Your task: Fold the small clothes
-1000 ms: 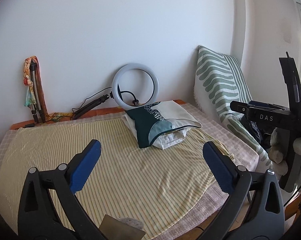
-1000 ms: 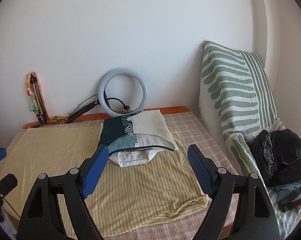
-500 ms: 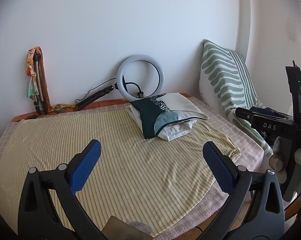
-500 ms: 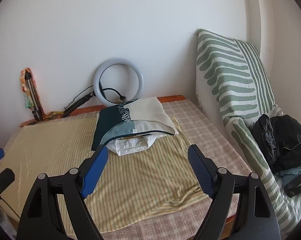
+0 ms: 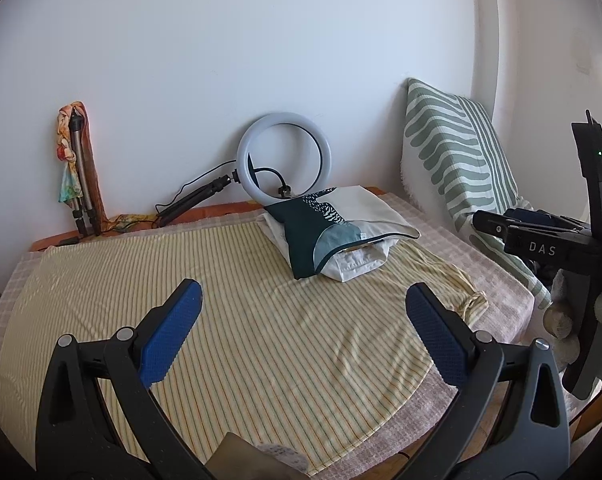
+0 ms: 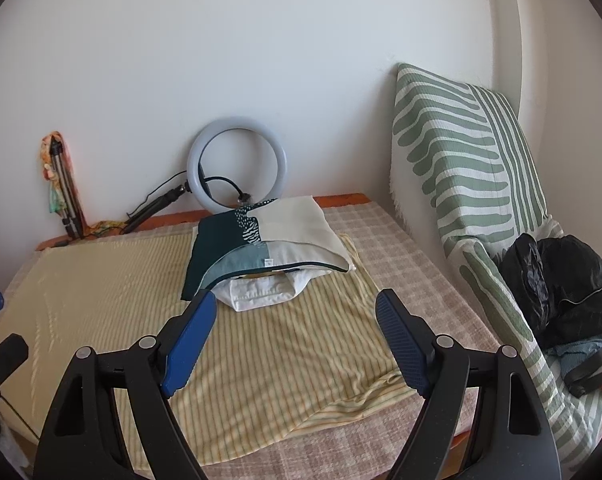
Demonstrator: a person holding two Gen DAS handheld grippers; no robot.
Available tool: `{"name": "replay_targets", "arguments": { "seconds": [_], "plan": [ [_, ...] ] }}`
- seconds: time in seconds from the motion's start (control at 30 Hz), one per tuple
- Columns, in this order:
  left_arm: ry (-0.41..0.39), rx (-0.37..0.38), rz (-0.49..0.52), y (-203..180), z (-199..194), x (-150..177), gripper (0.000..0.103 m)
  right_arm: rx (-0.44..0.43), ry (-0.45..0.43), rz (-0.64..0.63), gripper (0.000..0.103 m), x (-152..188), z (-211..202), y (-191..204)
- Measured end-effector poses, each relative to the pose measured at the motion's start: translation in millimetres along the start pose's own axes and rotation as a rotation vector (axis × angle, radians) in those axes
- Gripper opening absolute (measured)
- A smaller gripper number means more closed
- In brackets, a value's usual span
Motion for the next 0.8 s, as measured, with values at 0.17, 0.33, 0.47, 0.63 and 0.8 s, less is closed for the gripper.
{"name": "replay_targets", "arguments": {
  "seconds": [0.17,0.33,0.47,0.63,0.8],
  "plan": [
    [-0.007,0.005,0.01,-0.6,-1.8,-1.7,0.103,0.0,0.007,0.001,0.082,0.6,1.8,1.6],
    [-0.007,0.008,0.012,-0.8,-1.9,-1.7,0.103,0.0,0.009,0.0,0.082,0.9,2.3,1.3],
    [-0.006,0.012,0.012,-1.1,-2.1,-1.9,0.103,-0.002,0.01,0.003,0.082,0.9,2.8,1.2],
    [-0.007,0.011,0.014,-1.1,-2.1,-2.0,0.103,-0.004,0.015,0.0,0.082,3.2,5.1,0.8],
    [-0.006,0.012,0.013,-1.1,-2.5,-1.9,0.103,-0.011,0.018,-0.005,0.082,3.8,7.2,2.5]
  ]
}}
Point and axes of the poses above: each gripper's, at about its wrist camera, not at the fingertips, and z roughly the way its jaws point, y to its left, x to its underside, the point moved 10 cm from there along z, roughly the way its jaws point, and after that the axes turned 1 degree about x, right-handed, at the moved point
